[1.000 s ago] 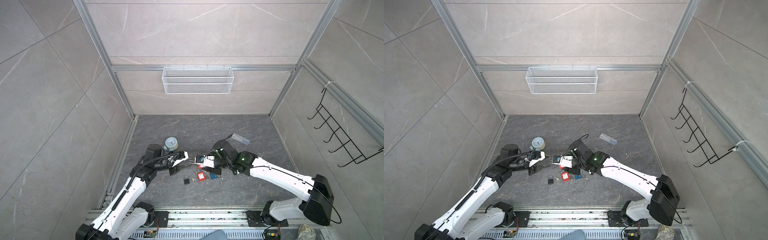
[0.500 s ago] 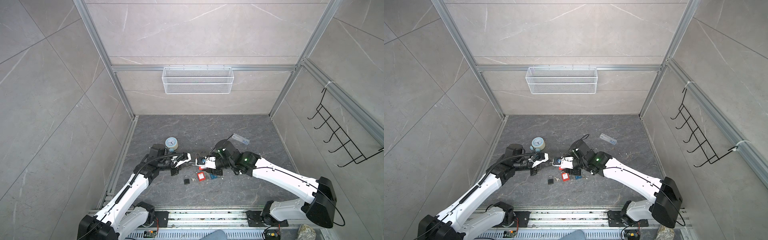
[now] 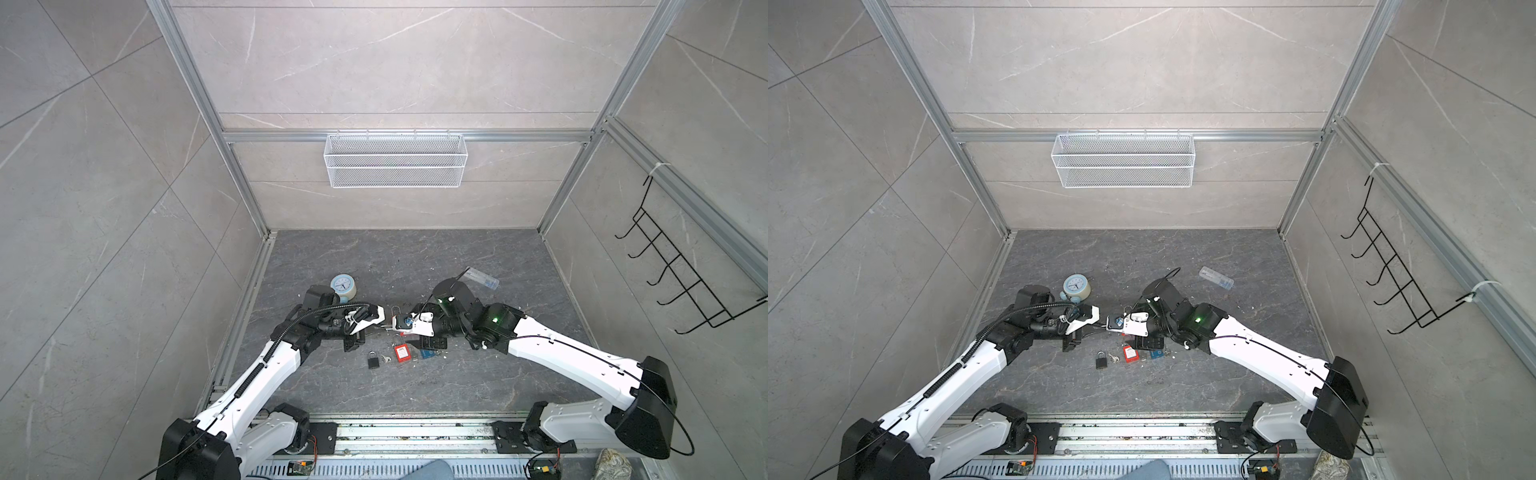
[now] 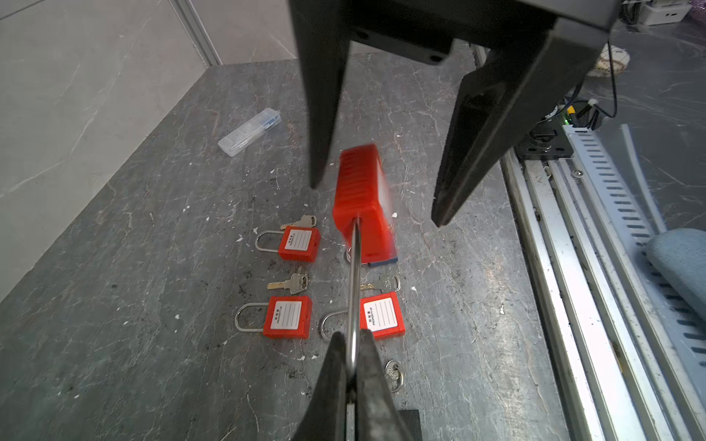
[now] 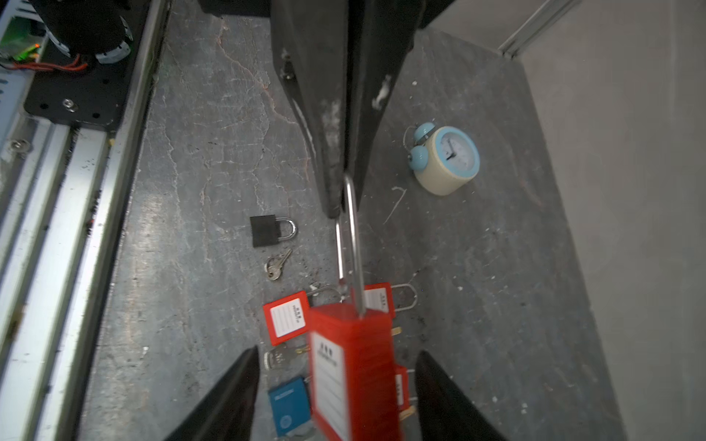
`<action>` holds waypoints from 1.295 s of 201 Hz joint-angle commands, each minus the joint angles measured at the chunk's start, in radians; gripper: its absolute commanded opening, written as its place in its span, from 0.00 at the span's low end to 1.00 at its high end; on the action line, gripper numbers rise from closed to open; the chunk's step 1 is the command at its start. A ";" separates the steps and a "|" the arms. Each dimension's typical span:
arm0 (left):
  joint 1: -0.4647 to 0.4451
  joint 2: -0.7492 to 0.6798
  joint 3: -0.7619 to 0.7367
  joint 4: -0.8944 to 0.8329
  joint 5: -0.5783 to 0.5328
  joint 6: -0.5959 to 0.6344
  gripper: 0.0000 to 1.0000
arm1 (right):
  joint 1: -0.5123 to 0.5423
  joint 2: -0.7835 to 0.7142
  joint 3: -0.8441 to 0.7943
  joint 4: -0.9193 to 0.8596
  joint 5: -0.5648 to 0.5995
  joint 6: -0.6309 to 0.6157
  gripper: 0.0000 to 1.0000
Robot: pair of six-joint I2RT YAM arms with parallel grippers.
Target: Lock with the key
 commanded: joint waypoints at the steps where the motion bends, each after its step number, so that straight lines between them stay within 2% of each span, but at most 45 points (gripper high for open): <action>1: -0.004 0.008 0.043 0.033 0.092 -0.042 0.00 | -0.002 -0.026 -0.009 0.000 0.062 -0.004 0.88; 22: -0.005 0.005 0.031 0.071 0.114 -0.070 0.00 | -0.008 -0.031 -0.003 -0.059 0.069 -0.001 0.90; 59: -0.030 -0.023 -0.003 0.094 0.117 -0.057 0.00 | -0.068 -0.042 0.017 -0.158 -0.012 0.008 0.79; 90: -0.047 -0.041 -0.022 0.107 0.111 -0.054 0.00 | -0.076 -0.017 0.050 -0.230 -0.049 0.002 0.73; 110: -0.058 -0.042 -0.024 0.107 0.106 -0.049 0.00 | -0.076 0.001 0.072 -0.253 -0.078 0.002 0.59; 145: -0.078 -0.038 -0.024 0.101 0.094 -0.041 0.00 | -0.076 0.013 0.098 -0.271 -0.121 0.004 0.53; 176: -0.084 -0.045 -0.023 0.100 0.092 -0.037 0.00 | -0.076 0.044 0.122 -0.311 -0.142 -0.001 0.38; 192: -0.086 -0.046 -0.023 0.096 0.093 -0.036 0.00 | -0.076 0.058 0.137 -0.329 -0.149 -0.001 0.37; 205: -0.088 -0.046 -0.023 0.094 0.092 -0.037 0.00 | -0.076 0.063 0.145 -0.335 -0.159 -0.004 0.29; 260: -0.117 -0.015 -0.012 0.087 0.113 -0.057 0.00 | -0.076 0.071 0.158 -0.332 -0.208 -0.009 0.23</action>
